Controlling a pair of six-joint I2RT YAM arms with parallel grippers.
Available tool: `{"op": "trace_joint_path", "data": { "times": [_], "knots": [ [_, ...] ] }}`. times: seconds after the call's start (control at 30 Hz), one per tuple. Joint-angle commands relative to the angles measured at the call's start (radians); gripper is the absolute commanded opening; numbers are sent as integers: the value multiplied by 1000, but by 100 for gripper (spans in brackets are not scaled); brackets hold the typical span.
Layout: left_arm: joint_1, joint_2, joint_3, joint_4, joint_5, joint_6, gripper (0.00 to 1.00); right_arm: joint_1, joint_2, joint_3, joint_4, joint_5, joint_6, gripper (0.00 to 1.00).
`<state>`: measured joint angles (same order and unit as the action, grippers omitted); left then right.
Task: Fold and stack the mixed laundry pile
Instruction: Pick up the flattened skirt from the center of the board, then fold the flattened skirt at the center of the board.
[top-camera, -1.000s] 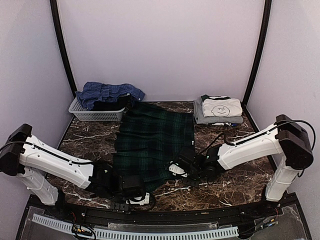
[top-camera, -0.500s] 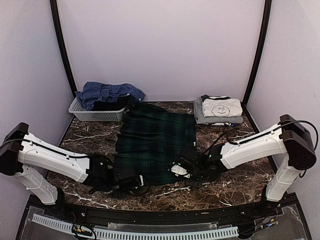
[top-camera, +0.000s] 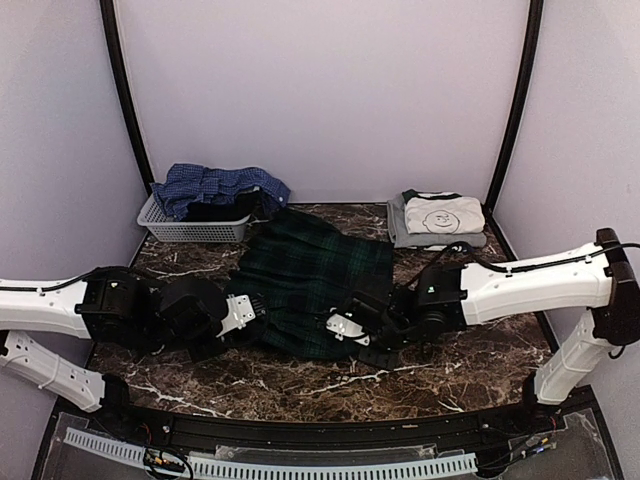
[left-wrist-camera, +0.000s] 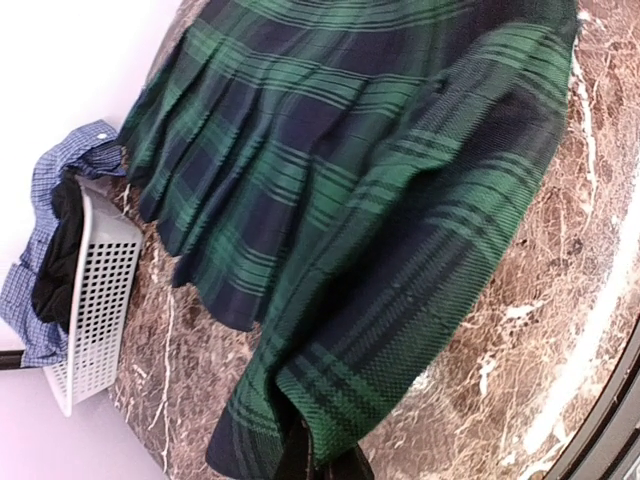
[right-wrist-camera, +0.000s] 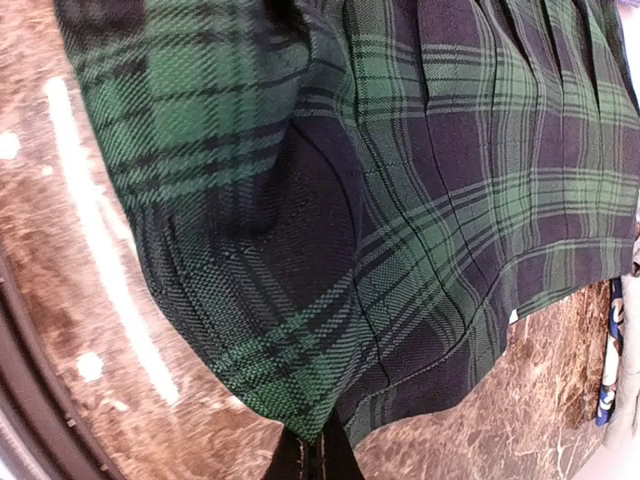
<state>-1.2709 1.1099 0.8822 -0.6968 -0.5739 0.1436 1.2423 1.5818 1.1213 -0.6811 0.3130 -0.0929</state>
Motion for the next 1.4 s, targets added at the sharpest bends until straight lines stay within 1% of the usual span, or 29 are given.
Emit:
{"op": "trace_joint_path", "data": {
  "times": [0.0,0.17,0.27,0.33,0.4,0.47,0.57,0.6,0.7,0.8,0.87,0.93,1.03,1.1,1.23,1.37],
  "knots": [
    [4,-78,66,-145,-45,-32,0,80,-2,76,-180,-6,90,0],
    [4,-203,125,-209,-52,-47,0,151,-11,123,-293,-43,195,0],
    [4,-249,133,-231,-52,-42,0,179,-20,135,-323,-91,232,0],
    [4,-269,123,-213,-64,-17,0,180,-37,133,-317,-113,234,0],
    [8,-285,106,-160,-84,35,0,154,-50,144,-293,-138,211,0],
    [47,-294,91,-84,-74,106,0,97,-59,168,-281,-168,187,0],
    [190,-277,93,10,-7,209,0,-2,-69,196,-260,-196,142,0],
    [215,-270,89,67,18,233,0,-33,-67,204,-252,-204,124,0],
    [320,-203,84,186,71,344,0,-133,-55,212,-216,-243,73,0],
    [427,-119,108,318,169,392,0,-214,-27,237,-200,-263,37,0],
    [469,-49,128,397,204,437,0,-255,-6,263,-197,-253,14,0],
    [505,62,162,455,225,505,0,-298,16,280,-188,-252,-13,0],
    [553,174,252,497,270,542,0,-372,61,314,-174,-253,-46,0],
    [589,243,307,533,334,562,0,-409,94,353,-174,-242,-61,0],
    [645,375,426,537,406,594,0,-478,140,407,-161,-233,-86,0],
    [689,497,508,575,464,609,0,-556,230,516,-163,-233,-97,0]
  ]
}}
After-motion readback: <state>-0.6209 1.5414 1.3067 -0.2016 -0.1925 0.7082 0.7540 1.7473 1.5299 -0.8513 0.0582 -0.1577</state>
